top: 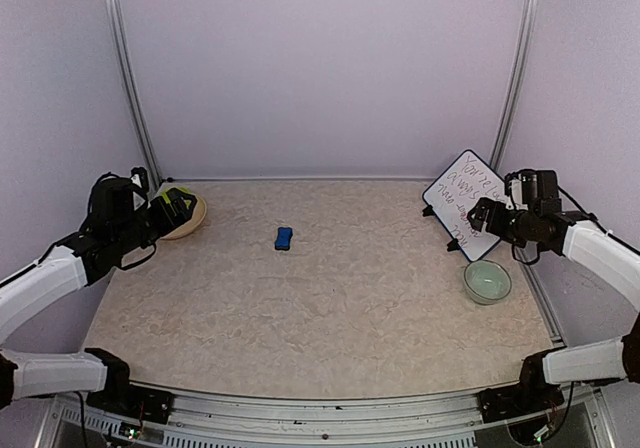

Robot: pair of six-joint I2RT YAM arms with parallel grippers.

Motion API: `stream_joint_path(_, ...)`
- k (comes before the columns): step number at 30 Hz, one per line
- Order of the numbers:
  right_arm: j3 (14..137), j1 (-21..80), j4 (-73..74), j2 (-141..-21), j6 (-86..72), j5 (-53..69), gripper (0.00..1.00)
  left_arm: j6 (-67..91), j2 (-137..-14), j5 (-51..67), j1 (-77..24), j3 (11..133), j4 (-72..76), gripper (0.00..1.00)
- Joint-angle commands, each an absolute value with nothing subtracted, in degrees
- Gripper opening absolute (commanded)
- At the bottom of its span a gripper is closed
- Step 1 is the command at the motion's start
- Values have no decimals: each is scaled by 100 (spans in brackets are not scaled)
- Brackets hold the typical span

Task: Erase the whiteboard
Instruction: Move the whiteboard to the center of the board.

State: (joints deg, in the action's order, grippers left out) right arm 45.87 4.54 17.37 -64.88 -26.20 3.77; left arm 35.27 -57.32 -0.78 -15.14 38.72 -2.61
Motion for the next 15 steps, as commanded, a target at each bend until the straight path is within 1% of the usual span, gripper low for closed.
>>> stream_joint_path(1, 5059, 964, 1731, -6822, -2929, -100, 100, 3330, -5786, -490, -1791, 4066, -299, 99)
stream_joint_path(11, 5528, 1915, 1625, -7769, -4017, -1698, 99, 3241, -5744, -692, -2019, 4052, -394, 99)
stream_joint_path(15, 5904, 2113, 1888, -8261, -4453, -2202, 95, 3232, -5704, -695, -2039, 3987, -398, 99)
